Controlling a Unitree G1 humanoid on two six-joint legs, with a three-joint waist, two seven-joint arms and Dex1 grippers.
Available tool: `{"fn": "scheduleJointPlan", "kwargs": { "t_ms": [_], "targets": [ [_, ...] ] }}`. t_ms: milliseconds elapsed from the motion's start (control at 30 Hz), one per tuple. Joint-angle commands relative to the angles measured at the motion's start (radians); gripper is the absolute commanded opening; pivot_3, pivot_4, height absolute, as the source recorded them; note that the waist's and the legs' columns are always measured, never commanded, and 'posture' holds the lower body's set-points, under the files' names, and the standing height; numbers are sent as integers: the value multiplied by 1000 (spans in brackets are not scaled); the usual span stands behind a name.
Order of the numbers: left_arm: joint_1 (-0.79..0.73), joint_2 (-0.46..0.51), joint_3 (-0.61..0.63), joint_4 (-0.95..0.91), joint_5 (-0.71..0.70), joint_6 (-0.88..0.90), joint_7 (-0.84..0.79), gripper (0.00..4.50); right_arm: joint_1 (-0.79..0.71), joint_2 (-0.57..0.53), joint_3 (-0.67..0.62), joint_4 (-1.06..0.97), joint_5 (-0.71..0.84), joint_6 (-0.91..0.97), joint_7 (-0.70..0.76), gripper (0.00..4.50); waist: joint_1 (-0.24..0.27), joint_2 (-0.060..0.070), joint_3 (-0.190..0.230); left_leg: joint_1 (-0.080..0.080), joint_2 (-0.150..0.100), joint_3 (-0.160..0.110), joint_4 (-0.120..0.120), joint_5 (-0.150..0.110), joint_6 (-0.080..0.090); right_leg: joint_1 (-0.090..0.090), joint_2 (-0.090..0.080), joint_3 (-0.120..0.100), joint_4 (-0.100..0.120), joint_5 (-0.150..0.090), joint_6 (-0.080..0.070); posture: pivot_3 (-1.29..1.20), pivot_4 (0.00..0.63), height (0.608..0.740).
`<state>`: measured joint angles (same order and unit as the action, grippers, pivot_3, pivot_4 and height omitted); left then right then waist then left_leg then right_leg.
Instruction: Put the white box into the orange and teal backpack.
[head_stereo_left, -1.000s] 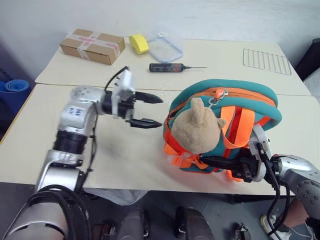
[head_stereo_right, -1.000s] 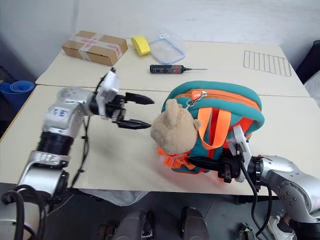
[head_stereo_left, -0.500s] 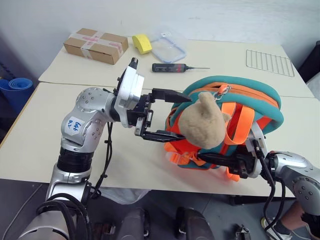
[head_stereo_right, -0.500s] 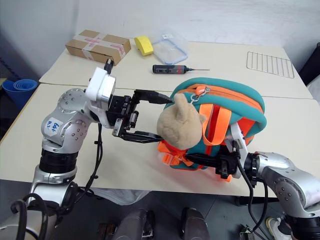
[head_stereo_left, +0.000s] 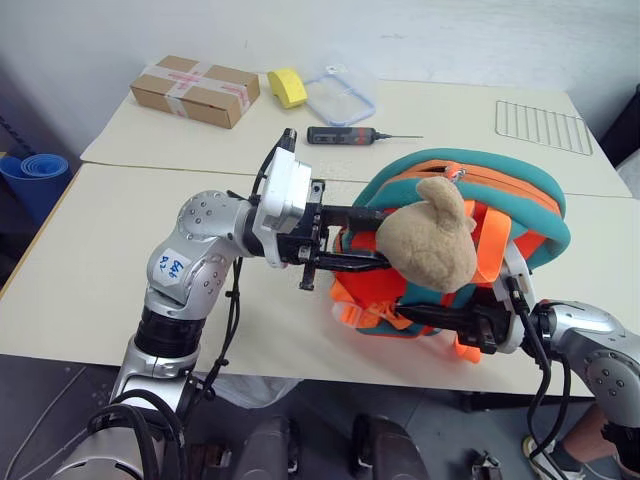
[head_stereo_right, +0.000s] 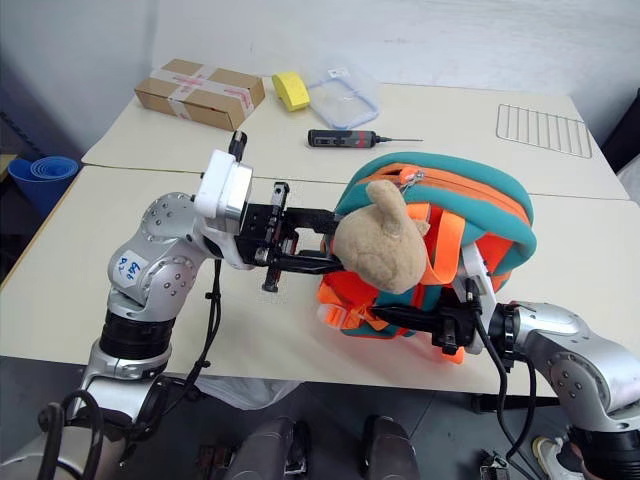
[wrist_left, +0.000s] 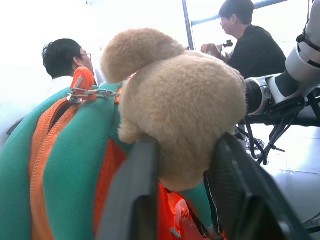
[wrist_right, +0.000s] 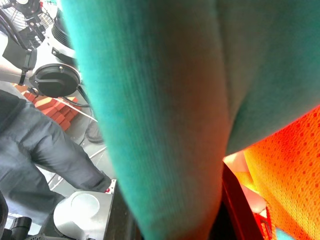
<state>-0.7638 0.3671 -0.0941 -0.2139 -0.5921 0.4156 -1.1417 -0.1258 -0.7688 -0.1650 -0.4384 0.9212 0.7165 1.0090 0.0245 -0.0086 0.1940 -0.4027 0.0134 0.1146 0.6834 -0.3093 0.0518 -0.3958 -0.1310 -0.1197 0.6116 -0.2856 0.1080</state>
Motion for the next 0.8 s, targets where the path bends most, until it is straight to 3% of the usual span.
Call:
{"fn": "scheduleJointPlan", "kwargs": {
  "t_ms": [33,100,300,467,600,800],
  "targets": [
    [-19,32,56,20,-22,-1,13,318,3,16,-13,-9,0,-21,-8,106,0,0,0,0,0,0,0,0,0,0,0,0,0,0,0,0,150,740],
    [-46,96,97,86,-6,-2,-2,56,10,27,-24,-9,-1,-24,-27,106,-1,0,0,0,0,0,0,0,0,0,0,0,0,0,0,0,150,740],
    [-112,273,142,333,118,-109,-15,55,59,42,-63,-9,-5,-48,-62,106,-1,0,0,0,0,0,0,0,0,0,2,-4,1,0,0,0,150,740],
    [-79,403,97,540,260,-231,-66,55,137,37,-127,-40,14,-60,-85,106,-1,0,0,0,-1,0,-1,0,0,-1,1,-10,1,0,0,0,150,740],
    [35,410,-13,572,390,-409,-116,55,191,43,-163,-49,16,-74,-97,106,-1,0,0,0,-1,1,-1,0,0,-1,0,-9,1,0,0,0,150,740],
    [101,245,-49,640,413,-483,-29,55,240,65,-179,-29,2,-108,-96,106,2,0,0,0,0,0,-1,-1,0,-1,-3,-7,1,0,0,0,150,740]
  ]
}}
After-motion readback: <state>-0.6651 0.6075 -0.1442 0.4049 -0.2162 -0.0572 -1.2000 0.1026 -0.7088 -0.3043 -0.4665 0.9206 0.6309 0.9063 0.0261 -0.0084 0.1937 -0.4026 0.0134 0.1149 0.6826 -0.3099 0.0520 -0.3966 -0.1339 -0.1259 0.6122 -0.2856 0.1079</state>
